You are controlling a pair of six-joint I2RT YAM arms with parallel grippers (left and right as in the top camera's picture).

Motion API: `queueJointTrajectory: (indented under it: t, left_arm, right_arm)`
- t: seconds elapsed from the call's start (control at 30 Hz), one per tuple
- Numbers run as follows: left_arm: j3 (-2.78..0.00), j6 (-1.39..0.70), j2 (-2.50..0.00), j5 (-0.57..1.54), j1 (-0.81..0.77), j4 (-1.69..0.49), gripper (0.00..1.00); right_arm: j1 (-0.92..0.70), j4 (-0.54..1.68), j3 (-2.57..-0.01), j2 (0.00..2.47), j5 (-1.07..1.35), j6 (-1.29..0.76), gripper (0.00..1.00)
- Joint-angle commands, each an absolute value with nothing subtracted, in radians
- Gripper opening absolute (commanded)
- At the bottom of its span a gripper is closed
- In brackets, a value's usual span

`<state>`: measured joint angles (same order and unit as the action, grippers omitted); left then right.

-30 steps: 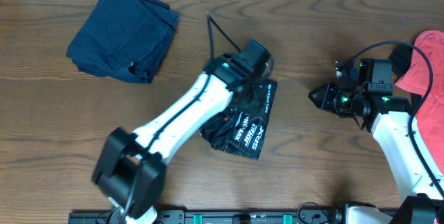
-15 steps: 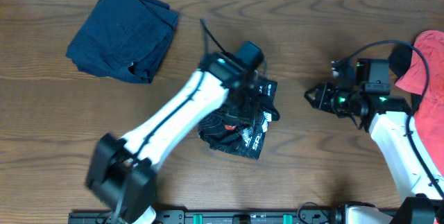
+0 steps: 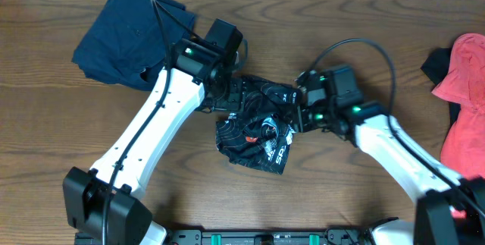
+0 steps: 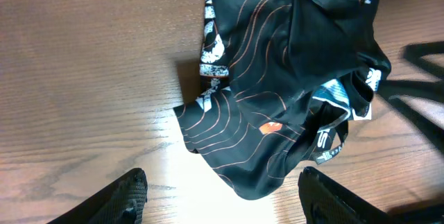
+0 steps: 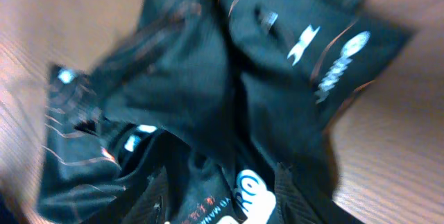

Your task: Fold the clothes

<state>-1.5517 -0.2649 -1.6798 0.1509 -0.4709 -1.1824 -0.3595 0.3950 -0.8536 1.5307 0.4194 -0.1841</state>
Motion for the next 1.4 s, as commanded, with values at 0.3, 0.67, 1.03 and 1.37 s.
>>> queueJointTrajectory:
  t: [0.3,0.67,1.03,1.37]
  left_arm:
    - [-1.561,-0.256,-1.683,0.137,-0.467,-1.190,0.73]
    - [-1.561,-0.256,-1.683,0.138,-0.467,-1.190,0.73]
    - [-1.561,-0.255,-1.683,0.137,-0.467,-1.192,0.73]
    - [-1.561,-0.255,-1.684,0.137,-0.467,-1.189,0.73]
  right_arm:
    - [-0.422,0.307,-0.862,1.627,0.131,-0.233,0.01]
    - [-0.255,0.127,-0.883,1.627,0.139,-0.318,0.43]
    - [-0.232,0.216,-0.883,1.627,0.692,-0.208,0.34]
    - [-0.340,0.251,-0.883,1.638,0.510,-0.344,0.42]
